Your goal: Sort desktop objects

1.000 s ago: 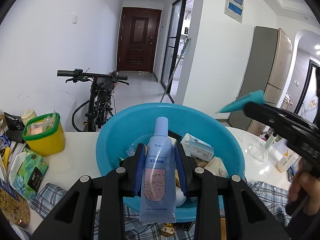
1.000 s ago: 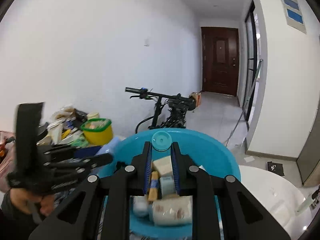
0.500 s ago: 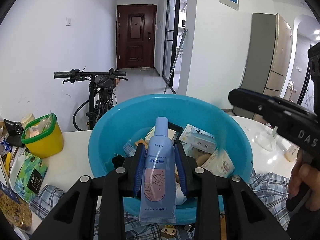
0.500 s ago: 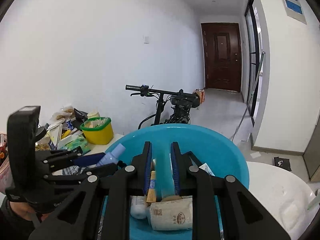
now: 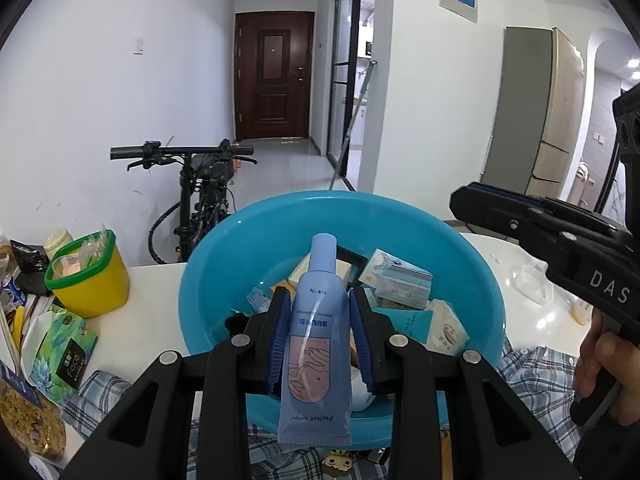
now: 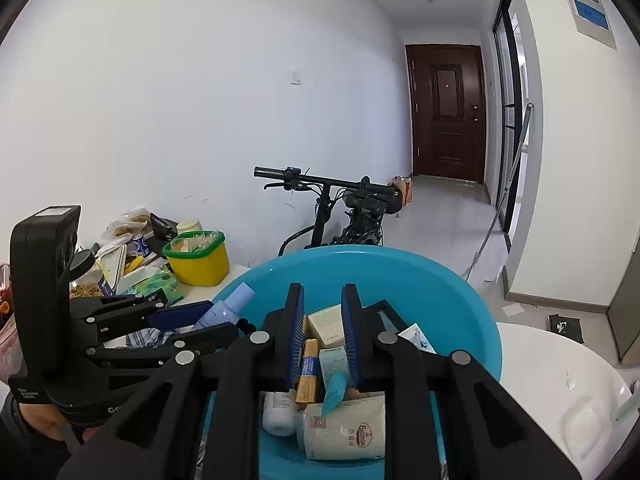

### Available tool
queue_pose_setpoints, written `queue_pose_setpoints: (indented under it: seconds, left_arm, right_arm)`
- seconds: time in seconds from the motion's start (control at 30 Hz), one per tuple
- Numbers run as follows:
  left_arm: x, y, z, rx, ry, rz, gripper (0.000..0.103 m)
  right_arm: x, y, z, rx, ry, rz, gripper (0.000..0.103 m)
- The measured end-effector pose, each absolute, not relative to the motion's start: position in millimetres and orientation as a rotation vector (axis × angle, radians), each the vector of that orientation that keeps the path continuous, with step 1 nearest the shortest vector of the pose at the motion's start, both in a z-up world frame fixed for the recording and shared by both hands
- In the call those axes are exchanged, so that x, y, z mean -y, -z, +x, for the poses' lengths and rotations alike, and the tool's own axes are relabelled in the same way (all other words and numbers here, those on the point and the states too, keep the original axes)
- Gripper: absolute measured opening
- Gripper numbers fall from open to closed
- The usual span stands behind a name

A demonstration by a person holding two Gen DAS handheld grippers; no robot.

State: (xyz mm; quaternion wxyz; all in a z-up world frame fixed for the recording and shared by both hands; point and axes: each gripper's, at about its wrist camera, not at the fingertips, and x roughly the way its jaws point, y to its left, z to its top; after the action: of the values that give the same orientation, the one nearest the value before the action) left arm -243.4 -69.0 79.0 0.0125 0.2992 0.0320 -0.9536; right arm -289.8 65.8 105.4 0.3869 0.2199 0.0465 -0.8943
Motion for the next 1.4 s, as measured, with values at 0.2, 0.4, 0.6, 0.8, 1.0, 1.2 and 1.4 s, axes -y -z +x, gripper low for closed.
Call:
queue_pose_setpoints:
  seconds: [0.2, 0.4, 0.6, 0.8, 1.0, 1.2, 1.4]
  left_arm:
    - [75, -79, -244, -0.106, 2.958, 0.918, 0.032]
    - [79, -82, -243, -0.118, 2.962, 0.919, 0.032]
    - [89, -83, -240, -0.155, 2.927, 0.851, 0.102]
    - [96, -83, -240, -0.170, 2.900, 0.879, 0.102]
    - [95, -85, -239, -0.167, 2.879, 0.891, 0.103]
    - [92, -88, -238, -0.117, 2.855, 0.886, 0.103]
    - [91, -98, -232, -0.109, 2.868, 0.866, 0.103]
  right_arm:
    - [-66, -101, -294, -0.112, 2.266, 0.575, 0.018]
    - [-69, -98, -297, -0.110, 2.267, 0.582, 0.018]
    - [-70, -99, -296, -0.109, 2.274, 0.575, 0.020]
    - [-67, -96, -294, -0.135, 2.296, 0.577, 0.103]
    - [-62, -95, -295, -0.174, 2.324, 0.593, 0.103]
    - [-59, -97, -294, -0.186, 2.338, 0.604, 0.103]
    - [-71, -104, -277, -0.152, 2.365, 0.584, 0.103]
